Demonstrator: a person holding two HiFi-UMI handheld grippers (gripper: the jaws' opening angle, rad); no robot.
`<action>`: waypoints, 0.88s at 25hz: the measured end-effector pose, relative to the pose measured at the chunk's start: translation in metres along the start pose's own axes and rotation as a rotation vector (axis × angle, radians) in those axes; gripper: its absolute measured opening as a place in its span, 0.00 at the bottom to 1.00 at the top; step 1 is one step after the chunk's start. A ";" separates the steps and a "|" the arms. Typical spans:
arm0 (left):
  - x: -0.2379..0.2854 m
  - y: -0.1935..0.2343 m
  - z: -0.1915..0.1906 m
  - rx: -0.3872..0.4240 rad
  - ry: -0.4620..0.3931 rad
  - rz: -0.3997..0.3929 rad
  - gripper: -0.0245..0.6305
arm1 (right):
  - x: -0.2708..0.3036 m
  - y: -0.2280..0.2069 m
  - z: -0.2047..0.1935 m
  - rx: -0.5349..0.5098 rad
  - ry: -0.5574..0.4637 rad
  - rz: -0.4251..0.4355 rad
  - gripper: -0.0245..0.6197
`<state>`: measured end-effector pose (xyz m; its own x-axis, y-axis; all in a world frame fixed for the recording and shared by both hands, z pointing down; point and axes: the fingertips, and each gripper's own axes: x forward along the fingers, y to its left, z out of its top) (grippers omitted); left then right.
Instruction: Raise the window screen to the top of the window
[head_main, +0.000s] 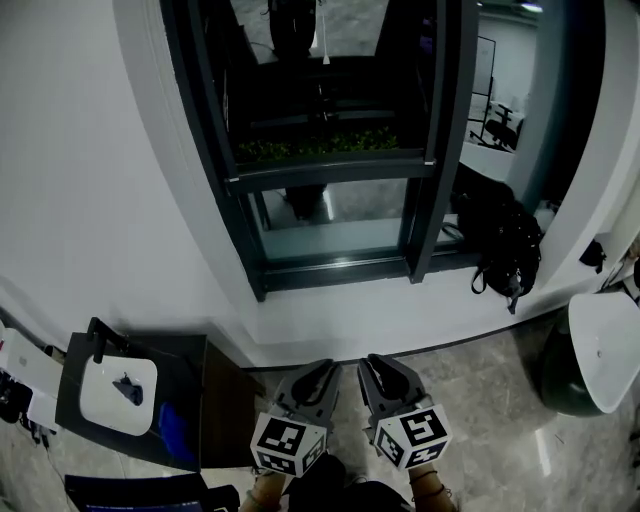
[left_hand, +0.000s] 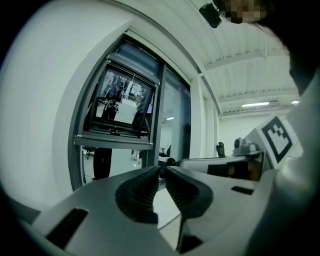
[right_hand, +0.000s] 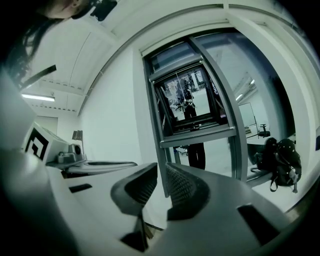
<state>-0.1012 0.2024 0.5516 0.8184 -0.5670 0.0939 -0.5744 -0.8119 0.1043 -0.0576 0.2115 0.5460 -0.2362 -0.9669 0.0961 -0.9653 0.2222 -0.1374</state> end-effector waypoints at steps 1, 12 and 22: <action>-0.002 -0.007 -0.002 -0.002 -0.001 0.006 0.10 | -0.007 0.000 -0.003 0.000 0.005 0.004 0.13; -0.032 -0.055 -0.022 -0.029 0.013 0.045 0.10 | -0.062 0.007 -0.019 0.013 0.011 0.034 0.10; -0.046 -0.075 -0.022 -0.026 0.006 0.048 0.10 | -0.084 0.016 -0.020 -0.022 0.006 0.029 0.06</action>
<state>-0.0959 0.2920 0.5615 0.7900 -0.6040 0.1052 -0.6131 -0.7800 0.1256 -0.0551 0.2991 0.5554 -0.2649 -0.9592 0.0986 -0.9602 0.2530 -0.1185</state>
